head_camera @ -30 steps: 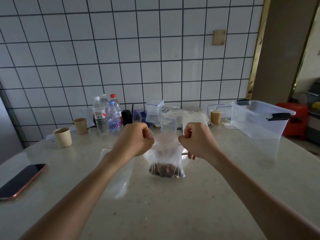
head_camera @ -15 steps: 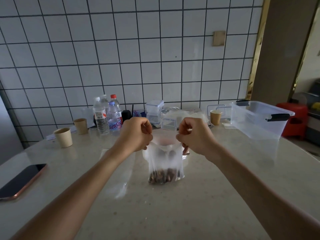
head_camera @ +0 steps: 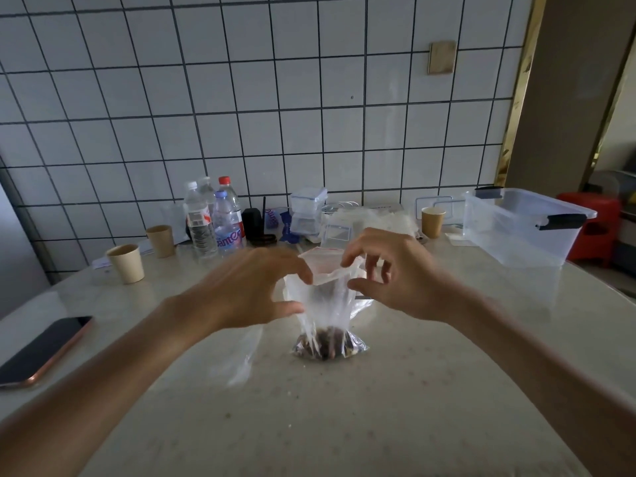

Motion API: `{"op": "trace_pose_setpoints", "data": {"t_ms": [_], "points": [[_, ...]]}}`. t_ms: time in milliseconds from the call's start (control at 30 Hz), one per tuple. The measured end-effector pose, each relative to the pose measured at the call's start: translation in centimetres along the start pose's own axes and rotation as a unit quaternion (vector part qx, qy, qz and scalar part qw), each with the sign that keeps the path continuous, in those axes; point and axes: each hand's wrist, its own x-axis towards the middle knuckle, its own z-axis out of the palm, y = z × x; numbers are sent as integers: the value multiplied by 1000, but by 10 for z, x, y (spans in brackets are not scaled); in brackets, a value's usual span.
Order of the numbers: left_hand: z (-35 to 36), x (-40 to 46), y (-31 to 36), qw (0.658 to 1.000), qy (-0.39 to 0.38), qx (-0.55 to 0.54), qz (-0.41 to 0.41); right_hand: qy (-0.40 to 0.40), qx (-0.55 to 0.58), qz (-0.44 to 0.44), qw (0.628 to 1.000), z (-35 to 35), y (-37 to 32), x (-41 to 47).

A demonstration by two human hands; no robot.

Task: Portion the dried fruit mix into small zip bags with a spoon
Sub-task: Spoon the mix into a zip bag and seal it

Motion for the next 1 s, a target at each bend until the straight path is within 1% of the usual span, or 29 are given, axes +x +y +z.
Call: {"op": "trace_pose_setpoints", "data": {"t_ms": [133, 200, 267, 367, 467, 600, 700, 800, 867, 1000], "points": [[12, 9, -9, 999, 19, 34, -4, -83, -143, 14, 986, 13, 7, 11], [15, 13, -14, 999, 12, 47, -19, -99, -171, 27, 980, 20, 12, 15], [19, 16, -18, 999, 5, 38, -30, -105, -194, 33, 975, 23, 16, 19], [19, 18, -22, 1000, -4, -1, -31, -99, -191, 46, 976, 23, 19, 24], [11, 16, -25, 1000, -2, -11, -24, -105, -170, 53, 978, 15, 19, 25], [0, 18, -21, 1000, -25, -6, -5, -136, -156, 44, 977, 1, 11, 27], [-2, 20, -12, 999, -32, 3, 20, -163, -176, 28, 970, -5, 6, 31], [-2, 20, -9, 998, -54, -3, 36, -203, -206, 17, 957, -8, 4, 31], [-3, 20, -9, 996, -73, 9, 51, -212, -210, 11, 954, -10, 6, 30], [-8, 23, -5, 986, -88, 82, 120, -217, -213, -3, 953, -11, 3, 27]]}}
